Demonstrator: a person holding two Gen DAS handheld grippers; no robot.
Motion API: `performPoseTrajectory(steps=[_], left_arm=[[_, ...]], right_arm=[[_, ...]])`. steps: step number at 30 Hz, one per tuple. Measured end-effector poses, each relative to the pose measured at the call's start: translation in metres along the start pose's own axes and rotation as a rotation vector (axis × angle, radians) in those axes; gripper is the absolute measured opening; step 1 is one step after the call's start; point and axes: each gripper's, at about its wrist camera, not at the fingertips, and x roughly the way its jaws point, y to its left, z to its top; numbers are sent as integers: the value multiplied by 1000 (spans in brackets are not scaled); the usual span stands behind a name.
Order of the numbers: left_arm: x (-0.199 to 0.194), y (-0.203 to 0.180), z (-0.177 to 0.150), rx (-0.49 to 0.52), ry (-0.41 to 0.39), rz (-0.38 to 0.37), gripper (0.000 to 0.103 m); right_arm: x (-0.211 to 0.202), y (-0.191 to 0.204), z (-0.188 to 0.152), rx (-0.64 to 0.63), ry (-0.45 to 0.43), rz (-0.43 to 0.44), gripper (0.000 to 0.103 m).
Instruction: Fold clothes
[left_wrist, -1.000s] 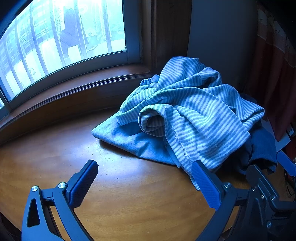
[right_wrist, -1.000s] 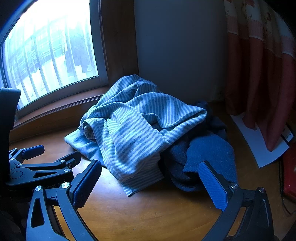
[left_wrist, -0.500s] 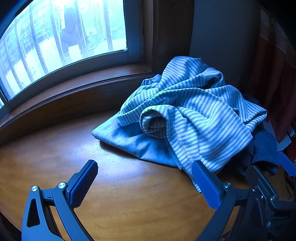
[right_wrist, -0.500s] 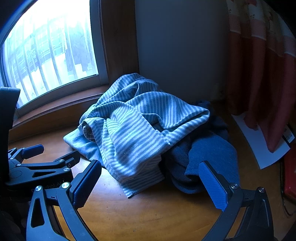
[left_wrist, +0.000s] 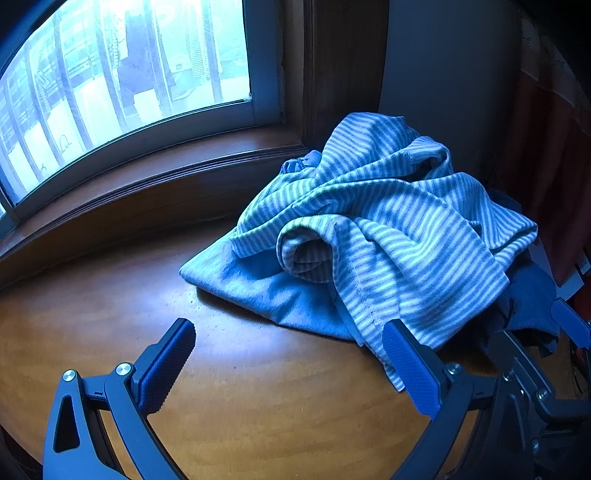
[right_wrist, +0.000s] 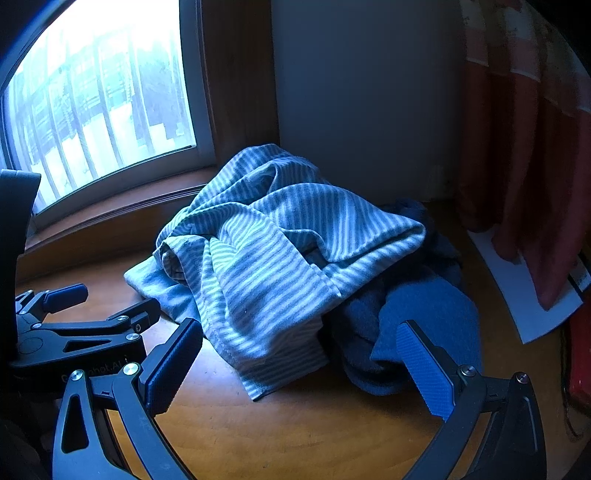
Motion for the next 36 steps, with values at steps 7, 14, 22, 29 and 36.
performPoseTrajectory(steps=[7, 14, 22, 29, 36], left_arm=[[10, -4, 17, 22, -29, 12, 103], [33, -17, 41, 82, -44, 27, 103], [74, -25, 60, 121, -23, 56, 103], [100, -20, 63, 108, 6, 3, 103], [104, -9, 62, 65, 2, -88, 88]], right_arm=[[16, 0, 11, -49, 15, 24, 103], [25, 5, 26, -166, -42, 9, 103], [47, -7, 65, -173, -92, 37, 103], [96, -7, 75, -170, -14, 112, 100], [118, -16, 71, -103, 13, 136, 64]])
